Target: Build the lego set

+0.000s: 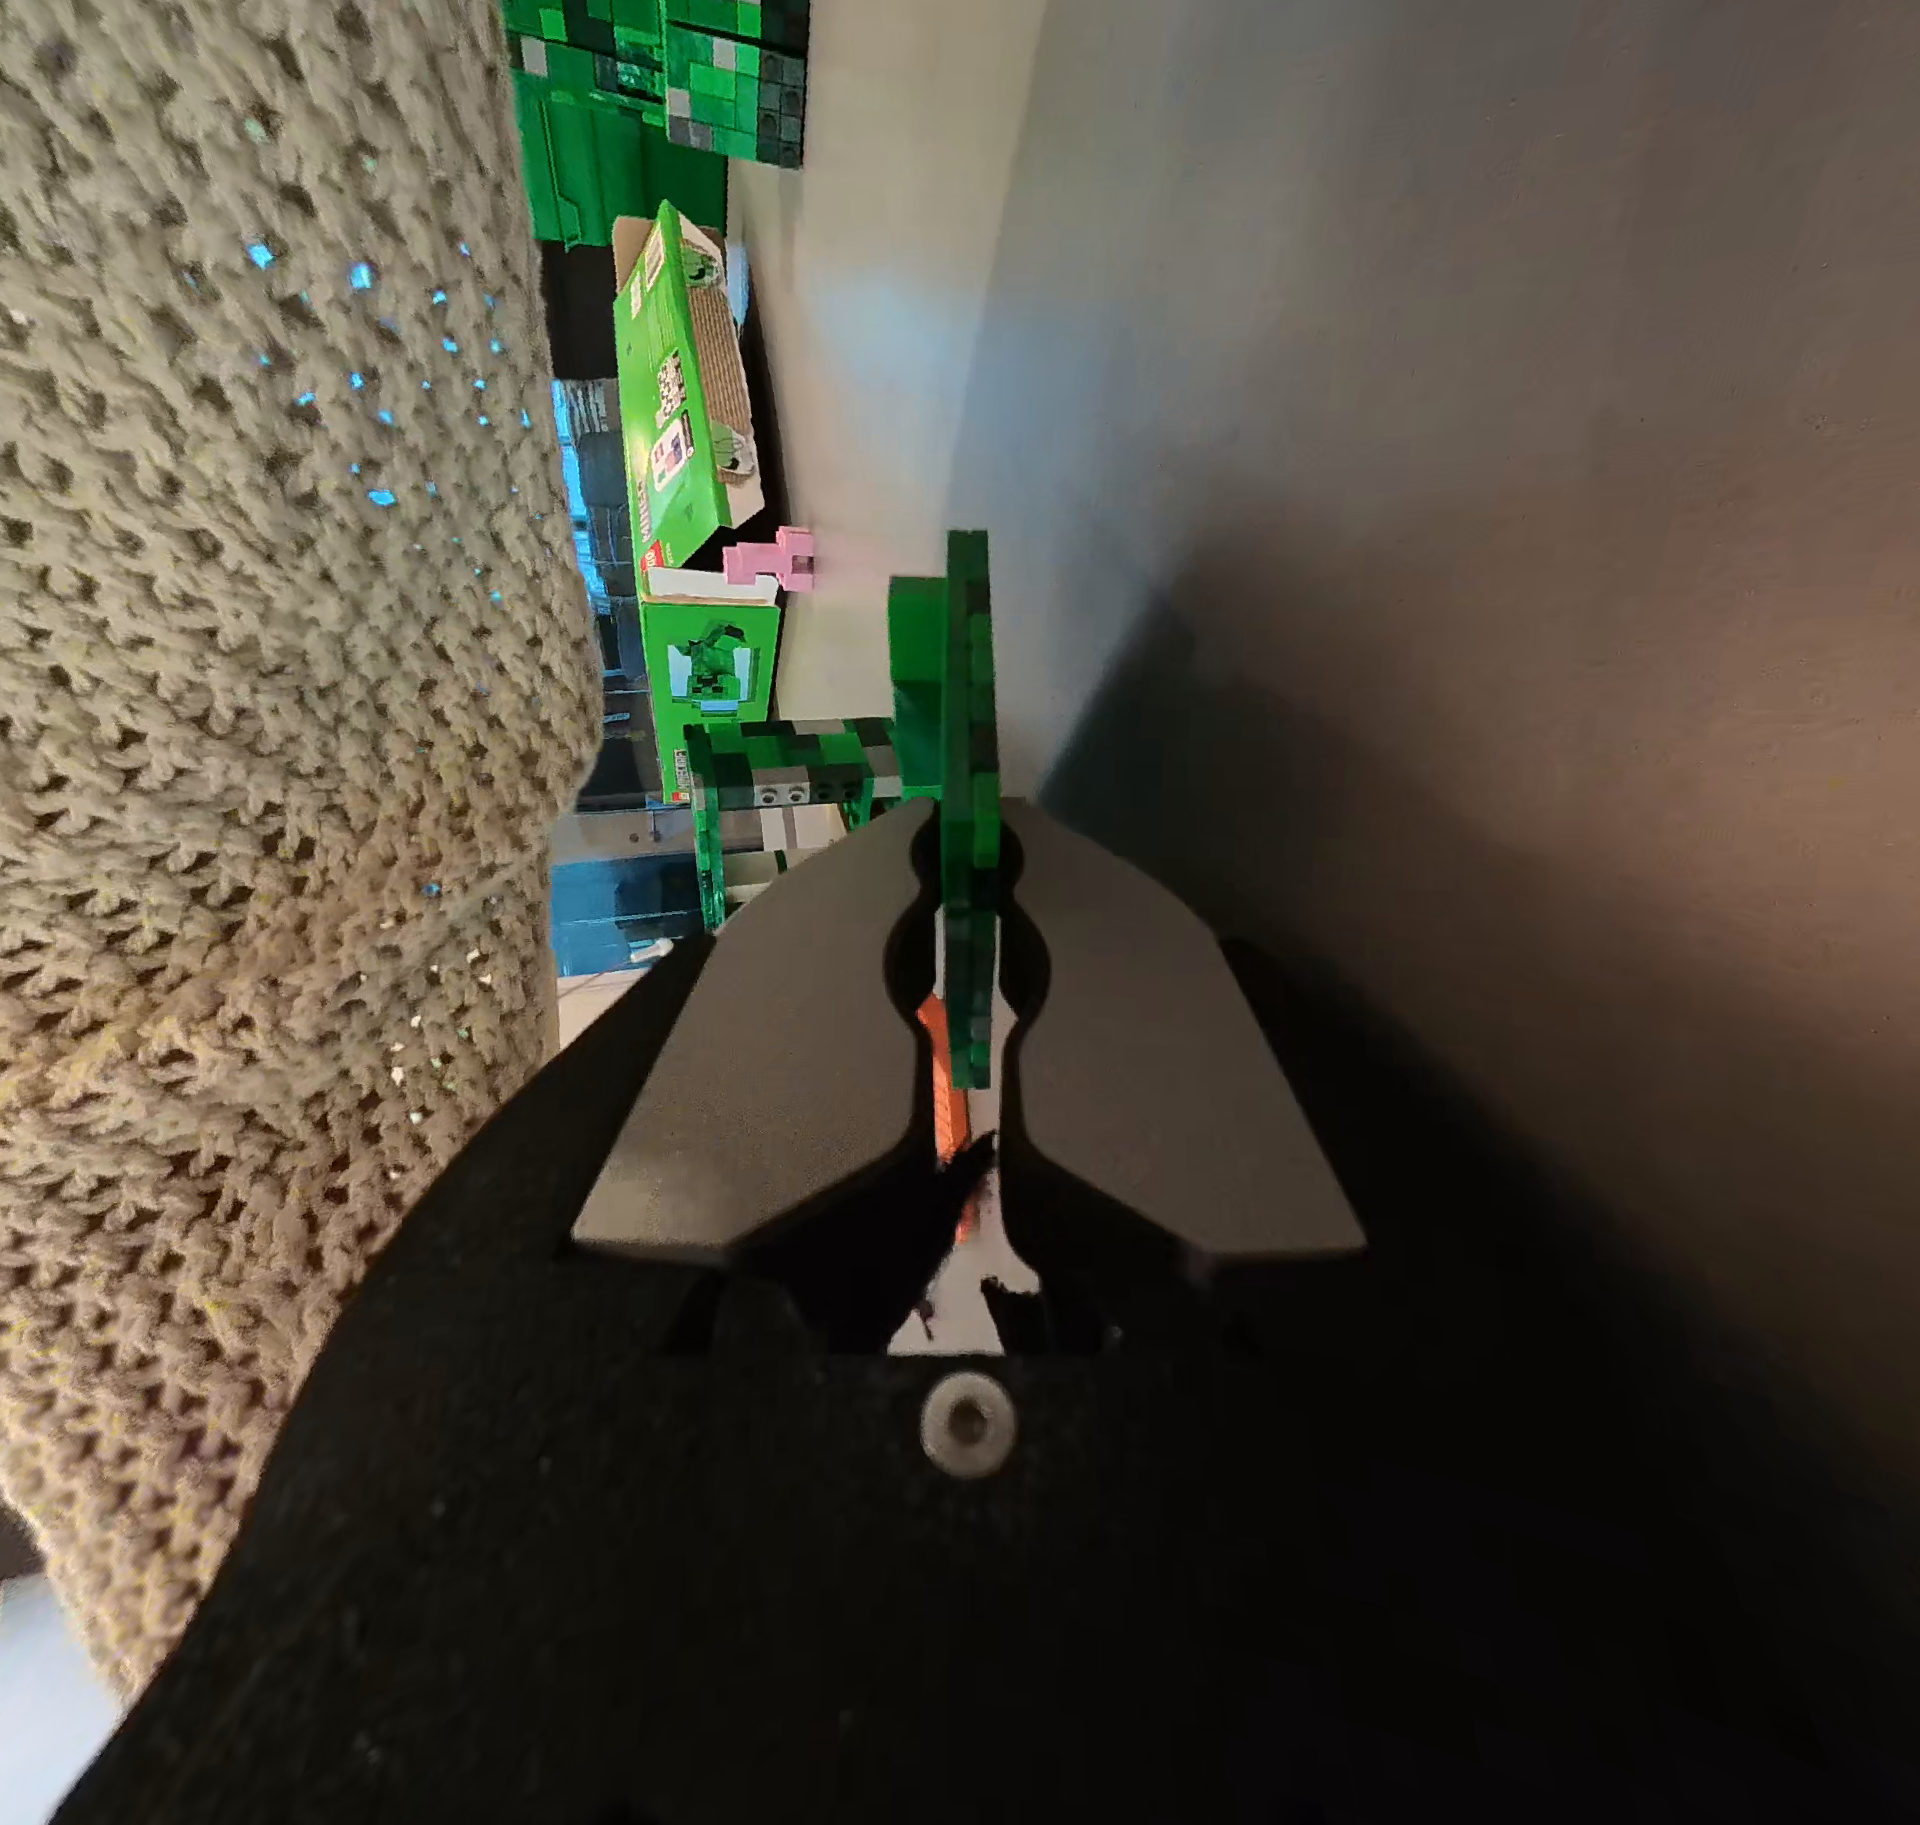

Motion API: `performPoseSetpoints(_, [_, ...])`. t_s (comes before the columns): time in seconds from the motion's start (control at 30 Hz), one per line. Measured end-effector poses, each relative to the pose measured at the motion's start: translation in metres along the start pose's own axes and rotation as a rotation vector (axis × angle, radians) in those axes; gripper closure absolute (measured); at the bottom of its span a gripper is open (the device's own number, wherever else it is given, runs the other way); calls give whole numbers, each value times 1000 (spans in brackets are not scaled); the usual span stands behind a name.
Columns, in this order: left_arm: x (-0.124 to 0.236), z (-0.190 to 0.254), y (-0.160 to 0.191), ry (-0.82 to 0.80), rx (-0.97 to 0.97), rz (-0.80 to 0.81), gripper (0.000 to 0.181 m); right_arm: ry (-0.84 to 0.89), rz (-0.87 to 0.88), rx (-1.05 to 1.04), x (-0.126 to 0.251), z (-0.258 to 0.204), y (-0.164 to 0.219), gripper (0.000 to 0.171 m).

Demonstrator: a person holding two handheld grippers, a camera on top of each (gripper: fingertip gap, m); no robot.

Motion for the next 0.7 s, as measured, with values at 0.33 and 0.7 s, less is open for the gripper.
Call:
performPoseSetpoints(0.33, [9, -37, 49, -177, 113, -175, 175, 339, 299, -465, 107, 2, -6, 163])
performPoseSetpoints(0.7, [26, -61, 103, -306, 239, -504, 175, 1243, 787, -1323, 190, -162, 6, 164])
Point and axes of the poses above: each gripper's, where its closed fingertips meet, x back along the fingers, y out of its underside, z = x × y across the jaws, the point moved 1 cm from there along x, back along the fingers
